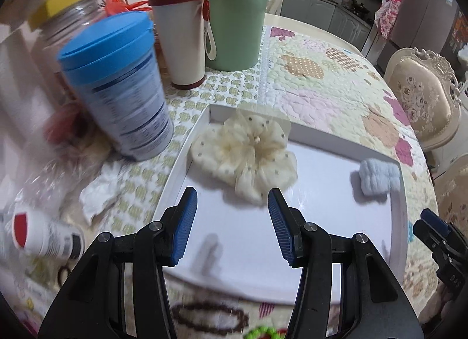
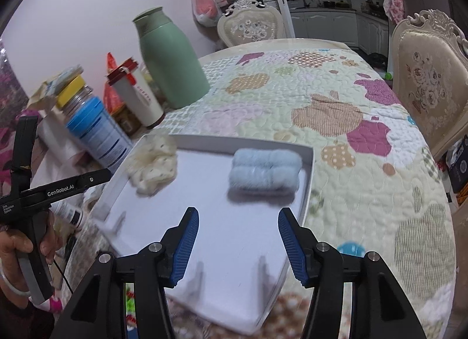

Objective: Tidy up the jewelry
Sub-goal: 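Move the right tool back to the blue claw clip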

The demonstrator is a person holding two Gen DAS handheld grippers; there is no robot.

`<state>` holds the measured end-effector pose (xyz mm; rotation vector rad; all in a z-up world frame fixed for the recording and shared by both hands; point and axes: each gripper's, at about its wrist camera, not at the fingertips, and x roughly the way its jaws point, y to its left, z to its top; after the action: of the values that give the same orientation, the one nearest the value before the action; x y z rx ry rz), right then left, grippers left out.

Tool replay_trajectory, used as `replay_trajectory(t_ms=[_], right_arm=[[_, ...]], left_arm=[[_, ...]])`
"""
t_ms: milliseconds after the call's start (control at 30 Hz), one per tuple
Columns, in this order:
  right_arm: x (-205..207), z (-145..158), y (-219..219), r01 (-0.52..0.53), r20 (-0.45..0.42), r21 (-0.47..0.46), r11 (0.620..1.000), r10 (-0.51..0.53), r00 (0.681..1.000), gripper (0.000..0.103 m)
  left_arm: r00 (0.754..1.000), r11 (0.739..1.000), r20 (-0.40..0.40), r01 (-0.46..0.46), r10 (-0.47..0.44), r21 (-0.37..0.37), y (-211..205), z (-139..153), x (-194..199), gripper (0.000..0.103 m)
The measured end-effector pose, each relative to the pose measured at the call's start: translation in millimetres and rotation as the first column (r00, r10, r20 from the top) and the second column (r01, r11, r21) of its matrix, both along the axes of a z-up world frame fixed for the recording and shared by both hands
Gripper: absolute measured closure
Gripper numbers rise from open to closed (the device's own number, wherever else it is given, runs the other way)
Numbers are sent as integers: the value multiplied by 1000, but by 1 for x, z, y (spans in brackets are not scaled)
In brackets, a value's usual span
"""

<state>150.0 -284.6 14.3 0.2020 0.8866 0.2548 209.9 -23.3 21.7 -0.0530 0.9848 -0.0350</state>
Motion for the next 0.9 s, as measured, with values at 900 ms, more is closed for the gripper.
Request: replay_trajectory(t_ms=[900], right_arm=[[-134, 7, 37, -63, -28, -17, 998, 63, 998, 44]], left_arm=[[999, 997, -27, -35, 33, -72, 45, 10, -159, 53]])
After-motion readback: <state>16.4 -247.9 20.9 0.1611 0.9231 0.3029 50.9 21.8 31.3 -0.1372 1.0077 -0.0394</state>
